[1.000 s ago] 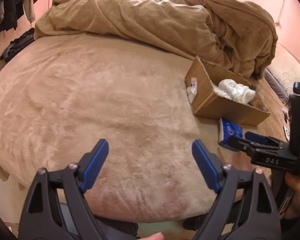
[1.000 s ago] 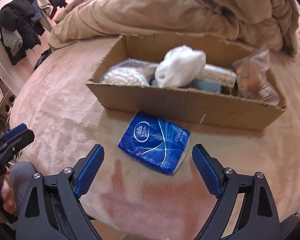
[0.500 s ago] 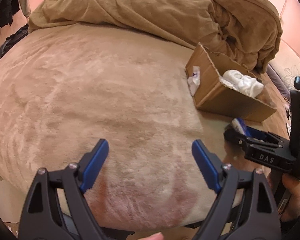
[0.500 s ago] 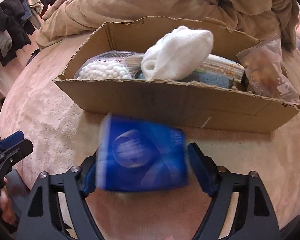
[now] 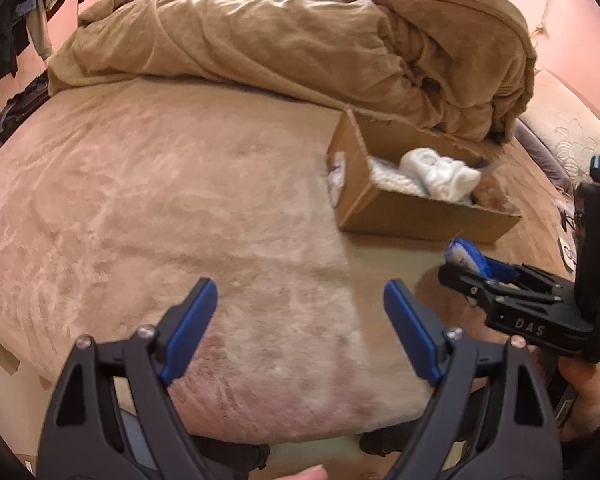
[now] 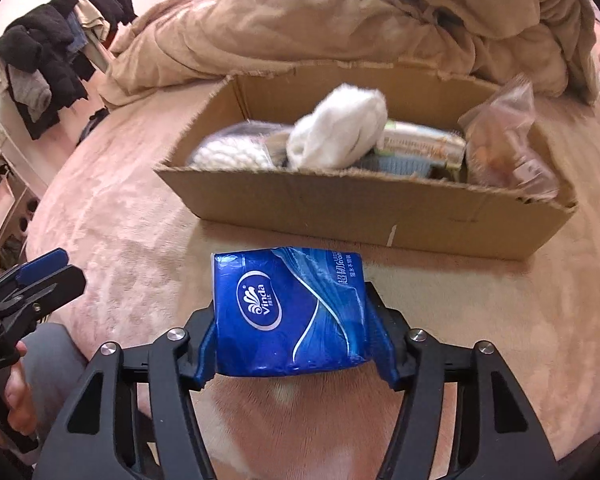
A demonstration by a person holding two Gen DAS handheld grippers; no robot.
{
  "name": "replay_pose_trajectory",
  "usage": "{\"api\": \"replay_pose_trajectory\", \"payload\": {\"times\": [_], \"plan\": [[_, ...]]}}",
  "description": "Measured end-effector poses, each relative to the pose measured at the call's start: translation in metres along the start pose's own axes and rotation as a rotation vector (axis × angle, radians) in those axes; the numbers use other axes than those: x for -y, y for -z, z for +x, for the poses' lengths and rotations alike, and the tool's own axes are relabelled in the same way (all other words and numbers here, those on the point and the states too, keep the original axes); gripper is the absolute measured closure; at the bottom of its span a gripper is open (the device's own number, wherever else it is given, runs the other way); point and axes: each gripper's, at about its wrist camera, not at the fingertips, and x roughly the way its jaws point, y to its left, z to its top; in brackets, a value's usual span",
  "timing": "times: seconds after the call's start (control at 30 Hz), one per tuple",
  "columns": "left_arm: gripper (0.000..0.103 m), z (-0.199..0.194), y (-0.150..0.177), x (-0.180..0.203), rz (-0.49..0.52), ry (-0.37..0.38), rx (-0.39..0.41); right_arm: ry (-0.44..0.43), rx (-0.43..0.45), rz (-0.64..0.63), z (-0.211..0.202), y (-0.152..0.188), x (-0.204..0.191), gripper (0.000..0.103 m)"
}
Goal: Organize objects
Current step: 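Lower the blue tissue pack into the box and open the right tool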
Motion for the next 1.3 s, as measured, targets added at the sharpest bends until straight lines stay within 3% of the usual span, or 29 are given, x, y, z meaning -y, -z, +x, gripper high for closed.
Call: {"api": "replay_pose_trajectory", "payload": {"times": [0.4,0.67,0.97,1.3], "plan": [[0.016,-0.032,-0.027,0.04,0.057,0.025,0.068,0.007,0.131,-0.022,-0.09,-0.021,0.009,0.038],[0.016,-0.037,-0.057,0.06,0.063,0.032,0.104,0.012,0.209,-0.009,-0.122,-0.045,0.023,0.038],[0.016,-0.024,-0.093,0.078,0.087,0.037,0.138,0.03,0.248,-0.02,-0.121,-0.081,0.046,0.038],[0.016,0.03,-0.112,0.071,0.065,0.018,0.104,0.016,0.194,-0.009,-0.061,-0.104,0.061,0.037]]}}
